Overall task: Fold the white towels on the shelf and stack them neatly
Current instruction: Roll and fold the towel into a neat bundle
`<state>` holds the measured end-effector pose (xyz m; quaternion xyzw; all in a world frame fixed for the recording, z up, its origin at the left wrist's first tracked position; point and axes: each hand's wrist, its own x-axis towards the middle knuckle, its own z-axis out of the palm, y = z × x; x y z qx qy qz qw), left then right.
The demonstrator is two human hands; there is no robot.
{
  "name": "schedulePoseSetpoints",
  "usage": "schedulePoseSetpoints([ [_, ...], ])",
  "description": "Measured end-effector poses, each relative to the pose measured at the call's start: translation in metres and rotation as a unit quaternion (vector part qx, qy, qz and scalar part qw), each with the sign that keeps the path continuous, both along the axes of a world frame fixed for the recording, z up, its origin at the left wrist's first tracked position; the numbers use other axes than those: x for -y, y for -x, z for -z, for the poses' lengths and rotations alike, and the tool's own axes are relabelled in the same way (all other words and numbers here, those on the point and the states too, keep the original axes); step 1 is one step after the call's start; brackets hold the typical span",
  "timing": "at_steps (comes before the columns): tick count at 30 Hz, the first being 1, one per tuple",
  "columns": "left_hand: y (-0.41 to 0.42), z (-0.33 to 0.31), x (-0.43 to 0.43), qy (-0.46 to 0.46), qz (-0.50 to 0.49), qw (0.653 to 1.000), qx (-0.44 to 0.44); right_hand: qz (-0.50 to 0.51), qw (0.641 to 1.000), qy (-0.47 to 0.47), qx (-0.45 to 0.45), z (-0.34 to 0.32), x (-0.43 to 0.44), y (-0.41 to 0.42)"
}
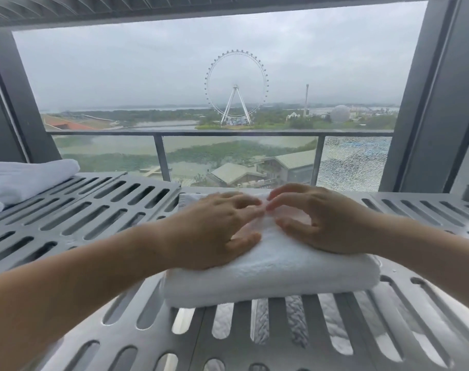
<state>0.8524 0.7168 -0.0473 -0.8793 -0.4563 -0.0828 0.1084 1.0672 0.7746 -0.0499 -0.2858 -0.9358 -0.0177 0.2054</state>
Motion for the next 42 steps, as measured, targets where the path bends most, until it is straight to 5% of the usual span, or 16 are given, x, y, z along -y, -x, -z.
schedulePoseSetpoints([
  [8,0.001,0.010,0.020,0.183,-0.073,0.980,-0.014,-0.010,0.978,0.074,0.196,0.009,0.015,0.010],
  [13,0.002,0.008,0.028,0.140,-0.086,0.986,-0.030,-0.016,0.980,0.080,0.180,0.003,0.020,-0.003],
  [20,-0.005,0.010,0.061,-0.107,0.031,0.993,-0.037,-0.024,0.992,-0.024,0.121,0.009,0.045,-0.035],
  [32,-0.024,0.003,0.047,0.020,-0.128,0.988,-0.085,0.012,0.985,-0.075,0.155,0.014,0.051,-0.030],
  [35,-0.031,0.003,0.052,0.102,-0.153,0.983,-0.028,-0.001,0.991,0.049,0.124,-0.007,0.041,-0.034],
  [38,-0.040,-0.010,0.041,0.260,-0.145,0.948,0.116,-0.003,0.986,0.149,0.078,-0.021,0.019,-0.021],
  [42,-0.059,-0.010,-0.001,0.217,-0.151,0.924,0.275,-0.002,0.988,0.143,0.063,-0.014,-0.001,0.008],
])
